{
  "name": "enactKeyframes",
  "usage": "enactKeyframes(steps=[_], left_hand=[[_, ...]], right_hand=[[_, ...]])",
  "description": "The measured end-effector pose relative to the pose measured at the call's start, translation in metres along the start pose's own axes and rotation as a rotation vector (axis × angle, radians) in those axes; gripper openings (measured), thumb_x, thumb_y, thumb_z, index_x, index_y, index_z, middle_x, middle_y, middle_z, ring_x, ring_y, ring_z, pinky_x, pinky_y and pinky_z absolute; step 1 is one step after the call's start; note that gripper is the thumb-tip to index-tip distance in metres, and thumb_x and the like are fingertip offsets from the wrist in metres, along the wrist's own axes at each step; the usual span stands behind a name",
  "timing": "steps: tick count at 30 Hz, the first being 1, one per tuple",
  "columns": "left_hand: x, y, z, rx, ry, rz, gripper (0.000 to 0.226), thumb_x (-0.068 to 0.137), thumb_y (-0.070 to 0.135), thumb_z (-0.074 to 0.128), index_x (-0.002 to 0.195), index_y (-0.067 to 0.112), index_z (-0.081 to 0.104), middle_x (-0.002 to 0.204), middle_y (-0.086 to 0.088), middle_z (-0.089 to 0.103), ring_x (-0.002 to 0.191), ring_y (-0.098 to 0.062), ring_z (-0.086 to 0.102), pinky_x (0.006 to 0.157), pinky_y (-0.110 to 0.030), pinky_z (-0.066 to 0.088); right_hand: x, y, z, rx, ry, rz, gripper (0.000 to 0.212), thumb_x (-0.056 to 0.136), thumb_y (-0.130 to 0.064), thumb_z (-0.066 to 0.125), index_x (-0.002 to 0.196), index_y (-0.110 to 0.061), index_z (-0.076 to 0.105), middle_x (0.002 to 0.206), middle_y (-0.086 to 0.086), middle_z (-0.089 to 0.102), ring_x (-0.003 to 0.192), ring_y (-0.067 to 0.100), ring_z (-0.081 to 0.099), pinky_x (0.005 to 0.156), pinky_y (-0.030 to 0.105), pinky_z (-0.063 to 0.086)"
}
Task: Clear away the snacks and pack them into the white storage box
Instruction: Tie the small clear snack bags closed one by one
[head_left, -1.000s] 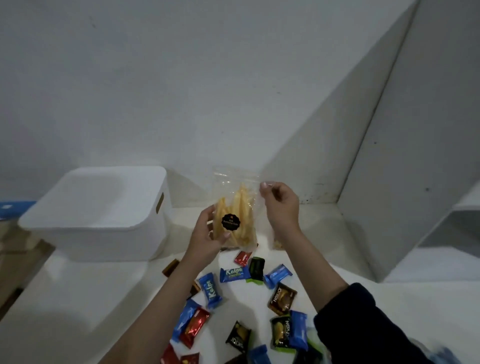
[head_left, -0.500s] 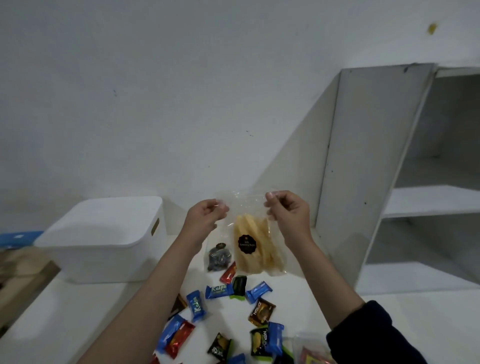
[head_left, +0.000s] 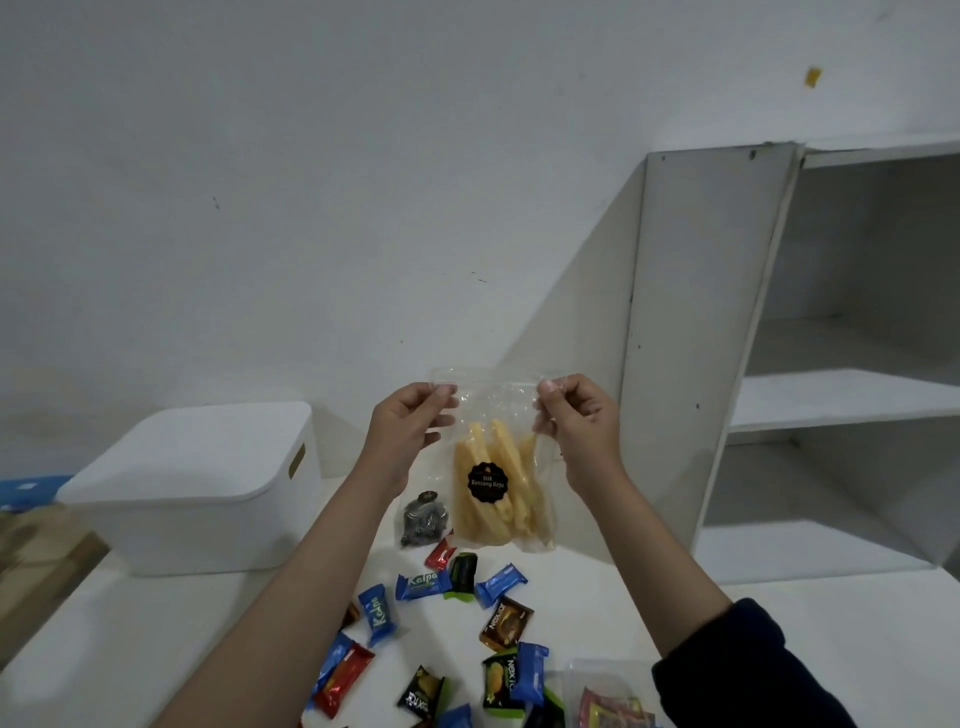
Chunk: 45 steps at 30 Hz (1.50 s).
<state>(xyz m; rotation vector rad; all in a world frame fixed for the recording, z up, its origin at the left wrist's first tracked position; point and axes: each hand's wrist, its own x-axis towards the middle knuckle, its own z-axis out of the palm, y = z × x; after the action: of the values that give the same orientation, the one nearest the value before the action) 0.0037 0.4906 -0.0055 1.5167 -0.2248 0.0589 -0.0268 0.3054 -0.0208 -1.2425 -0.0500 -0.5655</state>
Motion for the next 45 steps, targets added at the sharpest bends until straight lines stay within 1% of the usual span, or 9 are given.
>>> enactKeyframes(steps=[9, 16, 24, 27, 32, 36, 39, 43, 45], left_hand=[[-0.007, 0.006, -0.003, 0.059, 0.005, 0.11, 0.017, 0.093, 0.02, 0.056, 0.082, 0.016, 0.068, 0.075, 0.005, 0.067, 0.067, -0.01, 0.058, 0.069, -0.027, 0.044], [-0.01, 0.005, -0.01, 0.127, 0.063, 0.258, 0.018, 0.093, 0.005, 0.053, 0.077, 0.008, 0.061, 0.072, -0.004, 0.062, 0.059, 0.004, 0.058, 0.059, -0.008, 0.044], [-0.003, -0.002, -0.026, 0.192, 0.143, 0.315, 0.024, 0.094, 0.009, 0.052, 0.078, -0.009, 0.056, 0.072, 0.003, 0.062, 0.06, 0.003, 0.057, 0.07, -0.021, 0.048], [-0.002, -0.002, -0.029, 0.152, 0.154, 0.293, 0.024, 0.093, 0.008, 0.053, 0.077, -0.009, 0.056, 0.074, 0.001, 0.062, 0.059, 0.003, 0.056, 0.068, -0.021, 0.048], [-0.008, 0.0, -0.036, 0.018, 0.15, 0.237, 0.025, 0.093, 0.005, 0.052, 0.069, 0.004, 0.057, 0.069, -0.001, 0.062, 0.055, 0.001, 0.055, 0.059, -0.012, 0.047], [-0.009, 0.004, -0.045, -0.036, 0.125, 0.211, 0.024, 0.093, 0.006, 0.053, 0.07, 0.005, 0.062, 0.068, -0.001, 0.063, 0.056, -0.002, 0.057, 0.059, -0.013, 0.048], [-0.01, 0.005, -0.046, -0.023, 0.1, 0.216, 0.024, 0.093, 0.006, 0.053, 0.071, 0.005, 0.06, 0.07, -0.001, 0.063, 0.057, -0.002, 0.057, 0.061, -0.013, 0.048], [-0.01, 0.008, -0.049, 0.019, 0.082, 0.245, 0.026, 0.094, 0.007, 0.053, 0.068, 0.008, 0.058, 0.071, -0.003, 0.062, 0.058, -0.002, 0.056, 0.061, -0.013, 0.047], [-0.011, 0.008, -0.05, 0.087, 0.048, 0.27, 0.025, 0.093, 0.007, 0.053, 0.069, 0.006, 0.058, 0.071, -0.004, 0.061, 0.059, -0.001, 0.056, 0.062, -0.012, 0.047]], right_hand=[[-0.007, -0.002, 0.007, -0.019, 0.057, 0.033, 0.024, 0.09, -0.008, 0.061, 0.067, -0.014, 0.058, 0.066, 0.004, 0.06, 0.052, 0.011, 0.053, 0.056, 0.028, 0.051], [-0.015, -0.003, 0.02, -0.026, 0.067, 0.046, 0.019, 0.089, -0.009, 0.062, 0.07, -0.011, 0.06, 0.065, 0.005, 0.059, 0.051, 0.01, 0.054, 0.054, 0.027, 0.053], [-0.025, -0.004, 0.035, -0.051, 0.004, 0.049, 0.018, 0.09, -0.012, 0.062, 0.072, -0.011, 0.061, 0.07, 0.004, 0.06, 0.056, 0.008, 0.057, 0.054, 0.024, 0.053], [-0.024, -0.005, 0.039, -0.07, -0.014, 0.021, 0.019, 0.089, -0.011, 0.063, 0.071, -0.013, 0.061, 0.073, 0.003, 0.061, 0.057, 0.008, 0.058, 0.054, 0.027, 0.054], [-0.023, -0.007, 0.041, -0.049, -0.081, -0.01, 0.038, 0.087, -0.004, 0.063, 0.054, -0.023, 0.062, 0.068, 0.006, 0.063, 0.053, 0.012, 0.057, 0.053, 0.026, 0.051], [-0.021, -0.006, 0.041, -0.005, -0.122, 0.035, 0.041, 0.086, 0.0, 0.062, 0.05, -0.018, 0.063, 0.059, 0.0, 0.064, 0.059, 0.013, 0.06, 0.059, 0.029, 0.052], [-0.019, -0.006, 0.041, -0.05, -0.119, 0.038, 0.033, 0.088, -0.004, 0.061, 0.058, -0.016, 0.065, 0.062, -0.001, 0.066, 0.063, 0.014, 0.061, 0.064, 0.031, 0.053], [-0.018, -0.005, 0.044, -0.3, -0.151, -0.048, 0.005, 0.084, -0.019, 0.07, 0.088, -0.021, 0.069, 0.086, -0.004, 0.069, 0.08, 0.012, 0.064, 0.071, 0.025, 0.052], [-0.016, -0.009, 0.046, -0.482, -0.2, -0.081, 0.017, 0.078, -0.024, 0.076, 0.094, -0.023, 0.07, 0.089, -0.007, 0.07, 0.085, 0.007, 0.066, 0.075, 0.02, 0.052]])
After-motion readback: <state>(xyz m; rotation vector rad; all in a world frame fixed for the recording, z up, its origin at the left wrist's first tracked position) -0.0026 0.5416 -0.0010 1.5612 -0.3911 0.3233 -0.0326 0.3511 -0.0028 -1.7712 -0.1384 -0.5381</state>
